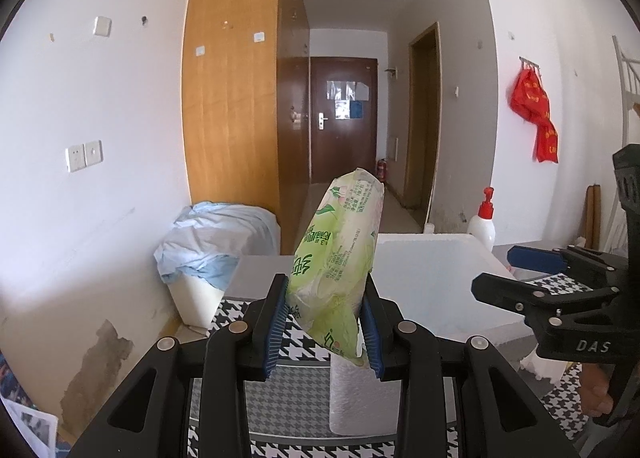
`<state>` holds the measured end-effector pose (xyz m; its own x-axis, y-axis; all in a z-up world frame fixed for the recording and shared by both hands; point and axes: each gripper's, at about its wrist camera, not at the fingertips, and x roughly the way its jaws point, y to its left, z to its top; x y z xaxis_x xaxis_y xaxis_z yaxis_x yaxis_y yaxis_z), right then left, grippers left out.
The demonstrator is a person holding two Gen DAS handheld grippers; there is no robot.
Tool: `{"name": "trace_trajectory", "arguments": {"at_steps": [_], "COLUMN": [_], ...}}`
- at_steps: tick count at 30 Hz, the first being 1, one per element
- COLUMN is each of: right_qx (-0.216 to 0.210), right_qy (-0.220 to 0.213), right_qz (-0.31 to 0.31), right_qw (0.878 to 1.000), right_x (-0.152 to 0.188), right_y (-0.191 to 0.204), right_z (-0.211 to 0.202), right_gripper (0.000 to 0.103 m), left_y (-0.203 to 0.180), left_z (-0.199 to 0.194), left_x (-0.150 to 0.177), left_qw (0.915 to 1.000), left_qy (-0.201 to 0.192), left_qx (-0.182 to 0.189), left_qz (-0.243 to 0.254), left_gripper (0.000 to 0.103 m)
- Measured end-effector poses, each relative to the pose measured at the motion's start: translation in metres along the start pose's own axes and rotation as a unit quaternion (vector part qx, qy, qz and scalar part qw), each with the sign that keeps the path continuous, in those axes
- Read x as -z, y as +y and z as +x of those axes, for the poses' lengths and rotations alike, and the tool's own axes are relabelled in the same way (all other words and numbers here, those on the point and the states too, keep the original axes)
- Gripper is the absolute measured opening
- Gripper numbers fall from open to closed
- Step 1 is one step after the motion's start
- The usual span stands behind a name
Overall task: Organize soft objects
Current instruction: 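Lower the mask into the foam box and open the right gripper while the left holds the packet, then lower the green packet into the foam box and open the left gripper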
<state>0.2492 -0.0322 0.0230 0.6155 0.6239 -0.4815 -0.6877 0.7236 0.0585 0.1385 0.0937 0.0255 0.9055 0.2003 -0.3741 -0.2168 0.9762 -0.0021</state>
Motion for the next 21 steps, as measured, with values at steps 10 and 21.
{"name": "trace_trajectory", "arguments": {"at_steps": [10, 21], "right_qx": [0.008, 0.028], "right_qy": [-0.021, -0.035], "right_qz": [0.002, 0.007], "right_qw": [1.000, 0.999], "right_x": [0.003, 0.014], "right_y": [-0.006, -0.021], "right_z": [-0.022, -0.045], "right_gripper": [0.081, 0.086], "left_y": [-0.008, -0.025], "left_z": [0.004, 0.015], "left_x": [-0.003, -0.010], "left_qw": [0.9998, 0.9988], "left_qy": [0.001, 0.013], "left_qx": [0.017, 0.045], "left_qz": [0.008, 0.014], "left_gripper": [0.036, 0.036]}}
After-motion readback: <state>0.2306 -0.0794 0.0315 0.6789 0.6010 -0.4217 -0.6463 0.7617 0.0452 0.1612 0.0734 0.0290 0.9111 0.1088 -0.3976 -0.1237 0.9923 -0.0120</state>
